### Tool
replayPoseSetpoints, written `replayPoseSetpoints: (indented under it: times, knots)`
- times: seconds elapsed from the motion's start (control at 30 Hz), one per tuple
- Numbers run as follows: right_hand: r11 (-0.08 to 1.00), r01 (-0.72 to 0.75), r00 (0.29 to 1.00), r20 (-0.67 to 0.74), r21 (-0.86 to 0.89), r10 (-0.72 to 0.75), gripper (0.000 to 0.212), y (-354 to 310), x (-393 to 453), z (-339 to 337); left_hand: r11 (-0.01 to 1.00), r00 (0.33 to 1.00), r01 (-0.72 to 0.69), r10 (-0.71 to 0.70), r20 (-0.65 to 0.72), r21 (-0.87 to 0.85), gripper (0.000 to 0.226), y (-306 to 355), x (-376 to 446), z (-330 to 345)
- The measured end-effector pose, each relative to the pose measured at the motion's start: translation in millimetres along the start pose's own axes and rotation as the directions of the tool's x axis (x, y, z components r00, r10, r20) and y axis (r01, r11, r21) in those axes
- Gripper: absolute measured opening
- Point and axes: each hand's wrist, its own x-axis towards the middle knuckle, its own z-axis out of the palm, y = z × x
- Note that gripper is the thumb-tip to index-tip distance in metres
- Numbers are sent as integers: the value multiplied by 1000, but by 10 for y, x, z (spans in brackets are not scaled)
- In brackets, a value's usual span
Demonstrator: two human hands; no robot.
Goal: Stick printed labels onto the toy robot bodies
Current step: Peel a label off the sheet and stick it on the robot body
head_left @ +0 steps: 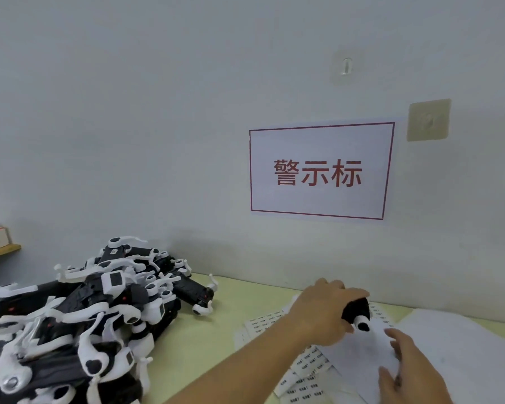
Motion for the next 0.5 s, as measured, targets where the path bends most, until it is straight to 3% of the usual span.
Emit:
replayPoseSetpoints:
  times: [0.07, 0.17, 0.23, 0.37, 0.43, 0.5]
  knots:
    - [1000, -4, 1000, 2, 22, 4, 65, -15, -24, -26, 989, 998, -30, 37, -47, 143, 63, 66, 16, 121]
    - [1000, -6, 1000, 4, 27, 6, 63, 32, -13, -16, 982, 994, -14, 34, -106, 187, 76, 101, -40, 212]
    - [997, -4, 1000, -26, 74, 6, 56, 43, -16, -2, 992, 980, -36, 59, -188, 124, 79, 129, -158, 270]
    - [978, -6, 993, -115, 207, 31, 41, 71, -18, 8, 989, 895, -141, 103, -434, -55, 52, 387, -478, 547]
    - [942, -51, 985, -141, 331, 103, 36, 88, -15, -32, 988, 905, -123, 75, -419, -90, 40, 526, -548, 698]
    - [865, -129, 968, -130, 485, 217, 35, 98, -5, -106, 993, 956, -71, 40, -292, -98, 34, 607, -508, 780]
